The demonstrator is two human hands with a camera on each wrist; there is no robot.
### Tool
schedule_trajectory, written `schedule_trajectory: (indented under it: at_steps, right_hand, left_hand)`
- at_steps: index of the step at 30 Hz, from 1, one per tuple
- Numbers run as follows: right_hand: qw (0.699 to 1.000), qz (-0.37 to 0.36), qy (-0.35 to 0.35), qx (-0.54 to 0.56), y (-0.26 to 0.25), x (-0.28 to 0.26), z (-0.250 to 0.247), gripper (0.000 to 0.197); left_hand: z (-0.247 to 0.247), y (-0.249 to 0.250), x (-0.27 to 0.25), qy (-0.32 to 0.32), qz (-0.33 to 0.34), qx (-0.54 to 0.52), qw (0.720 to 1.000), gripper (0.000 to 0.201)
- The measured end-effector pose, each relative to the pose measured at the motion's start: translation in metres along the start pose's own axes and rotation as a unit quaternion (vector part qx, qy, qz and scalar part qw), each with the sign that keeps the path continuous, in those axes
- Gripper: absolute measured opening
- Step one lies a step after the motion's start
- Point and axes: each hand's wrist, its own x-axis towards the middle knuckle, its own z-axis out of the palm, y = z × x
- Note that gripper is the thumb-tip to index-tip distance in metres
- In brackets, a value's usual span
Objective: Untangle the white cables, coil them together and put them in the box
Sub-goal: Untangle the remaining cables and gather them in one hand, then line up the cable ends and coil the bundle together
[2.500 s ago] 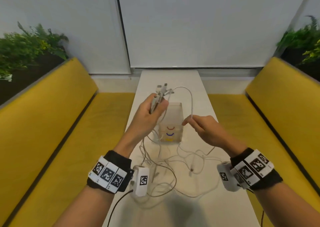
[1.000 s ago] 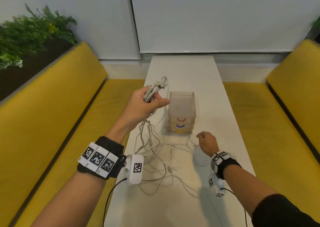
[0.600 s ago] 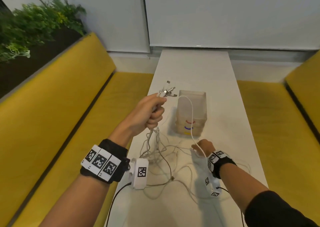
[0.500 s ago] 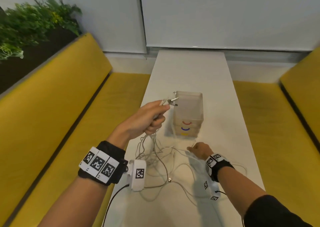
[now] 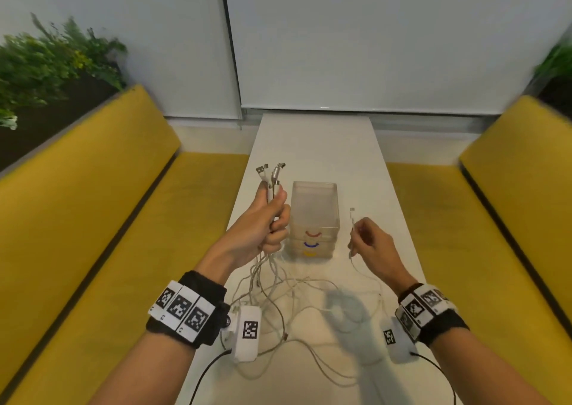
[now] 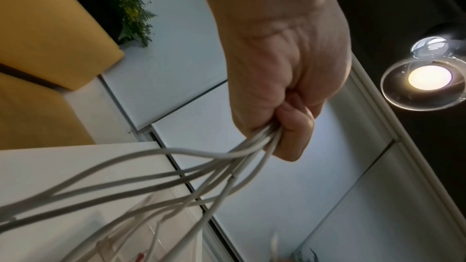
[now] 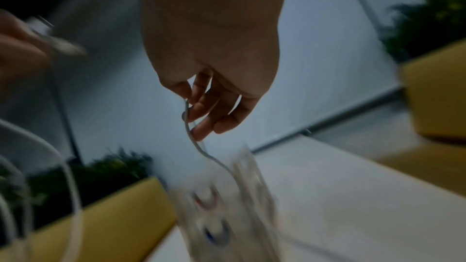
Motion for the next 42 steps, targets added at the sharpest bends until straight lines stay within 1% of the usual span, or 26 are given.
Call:
schedule_trajectory:
  at_steps: [2, 5, 7, 10, 12, 14, 16, 18, 20, 22, 23, 25, 27, 28, 29, 31, 33, 34, 35, 36, 37, 38, 40, 42]
  right_hand:
    - [0.998, -0.065, -0.012, 0.009, -0.041, -0.003, -0.009, 0.013]
    - [0.989, -0.141, -0.044, 0.025, -0.095, -0.013, -0.015, 0.011]
    - [0.982, -0.176, -0.067, 0.021, -0.117, -0.021, -0.013, 0.009]
    - [0.974, -0.207, -0.095, -0.003, -0.133, -0.033, -0.004, 0.009]
    - [0.972, -0.211, -0.1, -0.008, -0.134, -0.04, 0.003, 0.01]
    - [0.977, -0.197, -0.08, 0.002, -0.132, -0.043, 0.008, 0.008]
    - [0.983, -0.173, -0.053, 0.031, -0.131, -0.045, 0.012, 0.008]
    - [0.986, -0.159, -0.032, 0.046, -0.132, -0.048, 0.017, 0.011]
    - [0.987, -0.145, -0.027, 0.066, -0.132, -0.052, 0.022, 0.011]
    - [0.985, -0.13, -0.035, 0.104, -0.132, -0.054, 0.024, 0.019]
    - [0.984, -0.134, -0.046, 0.11, -0.131, -0.054, 0.023, 0.027]
    - [0.982, -0.161, -0.061, 0.075, -0.132, -0.053, 0.02, 0.051]
    - [0.982, -0.176, -0.048, 0.041, -0.136, -0.052, 0.018, 0.077]
    - [0.983, -0.177, -0.032, 0.043, -0.14, -0.05, 0.017, 0.083]
    - [0.982, -0.18, -0.019, 0.053, -0.144, -0.048, 0.017, 0.085]
    - [0.978, -0.18, -0.022, 0.106, -0.151, -0.045, 0.018, 0.081]
    - [0.961, -0.164, -0.081, 0.207, -0.16, -0.044, 0.02, 0.075]
    - [0.948, -0.157, -0.117, 0.252, -0.164, -0.045, 0.021, 0.068]
    - [0.935, -0.156, -0.152, 0.278, -0.166, -0.046, 0.021, 0.056]
    - [0.93, -0.161, -0.18, 0.278, -0.167, -0.047, 0.021, 0.04]
    - [0.932, -0.17, -0.199, 0.253, -0.166, -0.047, 0.021, 0.025]
    - [0.938, -0.178, -0.208, 0.212, -0.162, -0.046, 0.02, 0.015]
    - [0.95, -0.173, -0.22, 0.135, -0.148, -0.046, 0.019, 0.012]
    - [0.959, -0.134, -0.228, 0.098, -0.125, -0.045, 0.016, 0.015]
  left_hand:
    - [0.01, 0.0, 0.002, -0.013, 0.005, -0.005, 1.0, 0.027]
    - [0.023, -0.001, 0.004, -0.028, 0.019, 0.011, 0.999, 0.028]
    - [0.032, -0.002, 0.005, -0.031, 0.033, 0.038, 0.998, 0.03]
    - [0.045, -0.003, 0.003, -0.01, 0.051, 0.073, 0.996, 0.035]
    - [0.053, -0.003, 0.001, 0.014, 0.071, 0.096, 0.993, 0.031]
    - [0.058, -0.005, -0.001, 0.035, 0.097, 0.114, 0.988, 0.025]
    - [0.061, -0.009, -0.001, 0.055, 0.113, 0.109, 0.986, 0.017]
    - [0.066, -0.013, -0.001, 0.079, 0.113, 0.091, 0.986, 0.02]
    - [0.069, -0.015, 0.0, 0.099, 0.107, 0.064, 0.987, 0.035]
    - [0.068, -0.013, 0.0, 0.119, 0.103, 0.049, 0.986, 0.055]
    - [0.066, -0.009, -0.001, 0.126, 0.109, 0.044, 0.985, 0.057]
    - [0.063, 0.001, -0.004, 0.109, 0.132, 0.021, 0.985, 0.049]
    - [0.062, 0.015, -0.01, 0.075, 0.144, -0.008, 0.987, 0.039]
    - [0.062, 0.021, -0.012, 0.062, 0.149, -0.016, 0.987, 0.032]
    - [0.063, 0.028, -0.015, 0.053, 0.156, -0.014, 0.986, 0.028]
    - [0.065, 0.04, -0.021, 0.032, 0.187, -0.002, 0.982, 0.024]
    - [0.07, 0.052, -0.028, 0.007, 0.215, 0.022, 0.976, 0.027]
    - [0.07, 0.055, -0.029, -0.004, 0.222, 0.032, 0.974, 0.029]
    - [0.07, 0.059, -0.031, -0.014, 0.224, 0.038, 0.974, 0.03]
    - [0.068, 0.062, -0.033, -0.023, 0.224, 0.036, 0.974, 0.032]
    - [0.066, 0.065, -0.035, -0.033, 0.232, 0.019, 0.972, 0.03]
    - [0.062, 0.07, -0.037, -0.04, 0.243, -0.009, 0.969, 0.025]
    - [0.054, 0.083, -0.044, -0.042, 0.276, -0.055, 0.959, 0.023]
    - [0.045, 0.1, -0.051, -0.024, 0.305, -0.07, 0.949, 0.025]
